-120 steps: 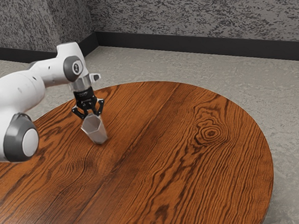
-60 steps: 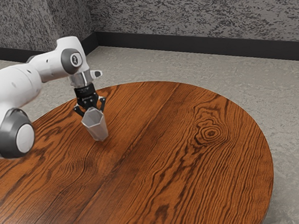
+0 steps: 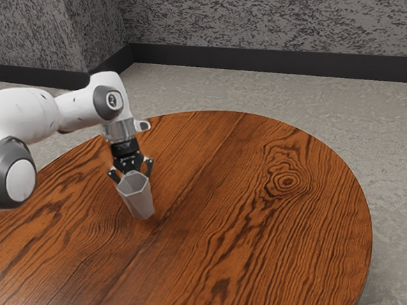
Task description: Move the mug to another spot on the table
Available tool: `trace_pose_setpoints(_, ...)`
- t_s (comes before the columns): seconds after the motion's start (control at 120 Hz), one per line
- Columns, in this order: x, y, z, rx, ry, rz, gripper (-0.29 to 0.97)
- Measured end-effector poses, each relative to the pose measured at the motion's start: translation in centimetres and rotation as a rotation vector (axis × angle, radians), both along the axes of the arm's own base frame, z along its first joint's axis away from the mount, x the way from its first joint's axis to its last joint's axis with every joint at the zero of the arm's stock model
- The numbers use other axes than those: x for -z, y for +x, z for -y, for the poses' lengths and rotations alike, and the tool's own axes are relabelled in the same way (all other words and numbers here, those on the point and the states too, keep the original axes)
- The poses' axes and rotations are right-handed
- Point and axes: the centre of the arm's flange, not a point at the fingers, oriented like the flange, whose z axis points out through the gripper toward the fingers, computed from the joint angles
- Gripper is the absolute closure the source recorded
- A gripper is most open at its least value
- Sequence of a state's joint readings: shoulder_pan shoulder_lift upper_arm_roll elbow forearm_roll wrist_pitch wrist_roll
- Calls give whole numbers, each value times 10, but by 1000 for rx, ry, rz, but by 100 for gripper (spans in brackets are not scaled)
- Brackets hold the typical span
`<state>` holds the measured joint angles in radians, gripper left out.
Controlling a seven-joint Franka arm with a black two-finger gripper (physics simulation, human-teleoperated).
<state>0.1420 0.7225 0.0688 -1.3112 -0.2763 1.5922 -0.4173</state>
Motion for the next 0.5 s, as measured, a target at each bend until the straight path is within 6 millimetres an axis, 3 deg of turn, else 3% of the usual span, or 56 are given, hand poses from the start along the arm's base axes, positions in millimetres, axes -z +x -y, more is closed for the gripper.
trace_pose_setpoints(0.283,19,-1,32,15,-20,12,76)
trace_pose_setpoints(0.5,26,3,35,3,-15,39,76)
